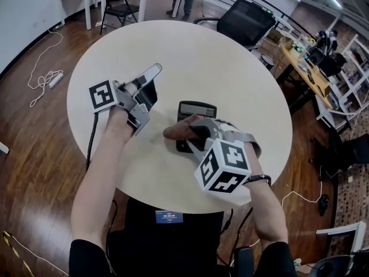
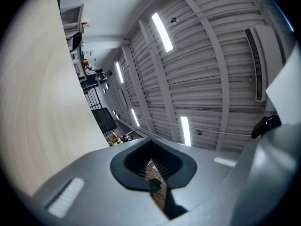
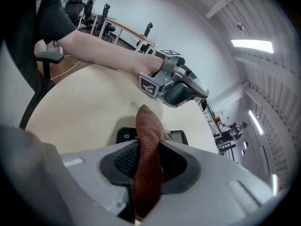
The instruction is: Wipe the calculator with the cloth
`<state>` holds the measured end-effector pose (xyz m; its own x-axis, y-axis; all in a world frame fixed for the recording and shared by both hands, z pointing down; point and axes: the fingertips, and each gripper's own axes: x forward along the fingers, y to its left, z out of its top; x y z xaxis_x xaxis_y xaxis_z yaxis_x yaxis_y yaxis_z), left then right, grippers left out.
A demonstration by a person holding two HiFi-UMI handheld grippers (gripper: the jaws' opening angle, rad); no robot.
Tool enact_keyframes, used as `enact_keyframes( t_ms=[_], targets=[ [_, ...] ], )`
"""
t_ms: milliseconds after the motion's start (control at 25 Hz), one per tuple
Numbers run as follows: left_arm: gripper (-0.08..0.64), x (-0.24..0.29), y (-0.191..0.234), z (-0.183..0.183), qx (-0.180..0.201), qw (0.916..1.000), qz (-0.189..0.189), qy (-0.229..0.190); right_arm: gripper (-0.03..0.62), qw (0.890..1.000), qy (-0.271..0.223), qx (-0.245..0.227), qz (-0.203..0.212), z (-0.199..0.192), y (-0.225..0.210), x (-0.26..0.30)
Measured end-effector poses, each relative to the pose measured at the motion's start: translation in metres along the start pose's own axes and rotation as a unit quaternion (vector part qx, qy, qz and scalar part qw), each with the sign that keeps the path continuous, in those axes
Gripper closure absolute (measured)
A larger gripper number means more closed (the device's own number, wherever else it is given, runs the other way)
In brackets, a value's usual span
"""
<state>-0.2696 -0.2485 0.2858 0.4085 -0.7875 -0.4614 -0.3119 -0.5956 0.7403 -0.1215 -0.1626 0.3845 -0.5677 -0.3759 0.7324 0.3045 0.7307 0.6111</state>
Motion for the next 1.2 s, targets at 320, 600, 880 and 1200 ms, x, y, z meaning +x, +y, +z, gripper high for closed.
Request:
enact_keyframes(
  t_ms=[320, 600, 880, 1200],
  targets=[
    [0.555, 0.0, -0.002, 0.0, 0.001, 1.0, 0.001, 0.0, 0.488, 0.998, -0.02, -0.026, 0.06, -0.004, 0.058, -0.038],
    [0.555, 0.001, -0.002, -0.001, -0.004, 1.0, -0.005, -0.001, 0.488, 0.99, -0.03, 0.108, -0.086, -0.044, -0.068, -0.024],
    [0.555, -0.001, 0.003, 0.0, 0.004, 1.0, -0.002, -0.001, 0.488, 0.995, 0.007, 0.086, -0.054, -0.057, -0.057, 0.009],
    [0.555, 0.0, 0.001, -0.001, 0.005, 1.0, -0.003, 0.0, 0.488, 1.0, -0.01, 0.019, -0.005, -0.042, 0.009, -0.021]
  ],
)
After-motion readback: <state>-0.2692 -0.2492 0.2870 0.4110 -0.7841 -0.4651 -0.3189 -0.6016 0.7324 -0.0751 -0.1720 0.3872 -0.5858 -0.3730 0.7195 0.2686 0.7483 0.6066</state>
